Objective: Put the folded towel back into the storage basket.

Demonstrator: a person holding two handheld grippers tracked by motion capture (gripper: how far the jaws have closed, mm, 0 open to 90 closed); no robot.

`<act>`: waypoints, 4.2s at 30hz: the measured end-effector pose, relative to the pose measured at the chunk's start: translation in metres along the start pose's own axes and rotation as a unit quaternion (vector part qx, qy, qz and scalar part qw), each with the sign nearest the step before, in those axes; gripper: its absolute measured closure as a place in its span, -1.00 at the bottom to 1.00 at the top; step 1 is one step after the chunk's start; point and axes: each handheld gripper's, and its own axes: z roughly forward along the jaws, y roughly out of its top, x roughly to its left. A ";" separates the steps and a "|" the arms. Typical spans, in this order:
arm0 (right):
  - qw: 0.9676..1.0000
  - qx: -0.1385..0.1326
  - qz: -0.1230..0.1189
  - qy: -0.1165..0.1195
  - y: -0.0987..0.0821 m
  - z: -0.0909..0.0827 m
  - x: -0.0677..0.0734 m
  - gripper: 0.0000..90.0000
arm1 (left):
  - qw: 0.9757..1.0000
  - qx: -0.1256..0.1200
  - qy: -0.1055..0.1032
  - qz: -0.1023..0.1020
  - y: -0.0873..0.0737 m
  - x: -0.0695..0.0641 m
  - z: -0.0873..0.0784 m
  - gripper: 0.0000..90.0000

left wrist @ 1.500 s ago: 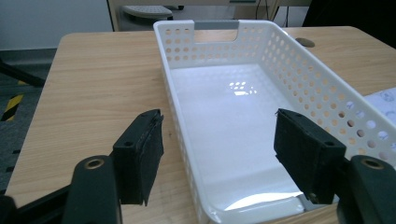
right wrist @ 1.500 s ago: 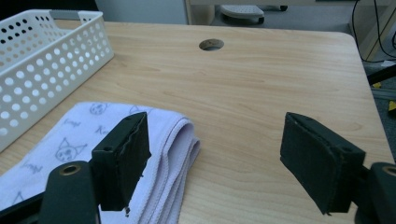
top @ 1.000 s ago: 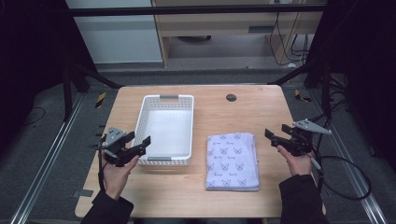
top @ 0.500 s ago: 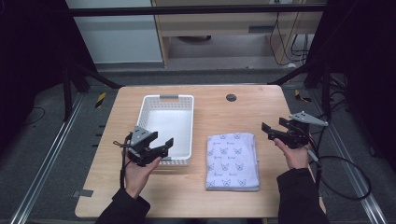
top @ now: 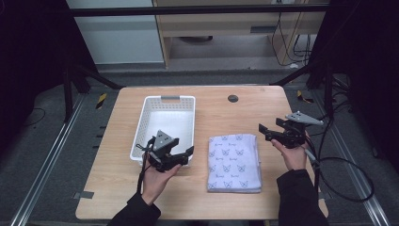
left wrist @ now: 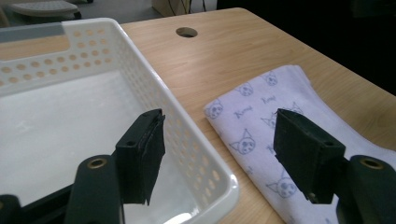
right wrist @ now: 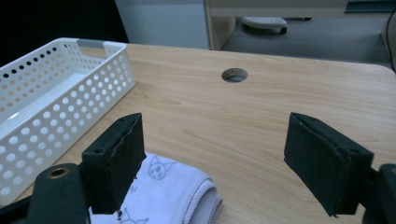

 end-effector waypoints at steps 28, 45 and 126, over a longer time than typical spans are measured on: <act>0.998 0.059 -0.007 0.008 -0.016 0.030 0.003 -0.45 | 0.995 0.071 -0.052 0.044 -0.033 -0.059 0.034 -0.12; 0.994 0.104 -0.013 0.006 -0.035 0.049 0.001 -0.38 | 0.992 0.112 -0.046 0.040 -0.057 -0.066 0.055 -0.04; 0.995 0.069 0.018 0.068 -0.006 0.019 0.027 0.63 | 0.992 0.064 -0.103 0.033 -0.022 -0.056 0.028 0.76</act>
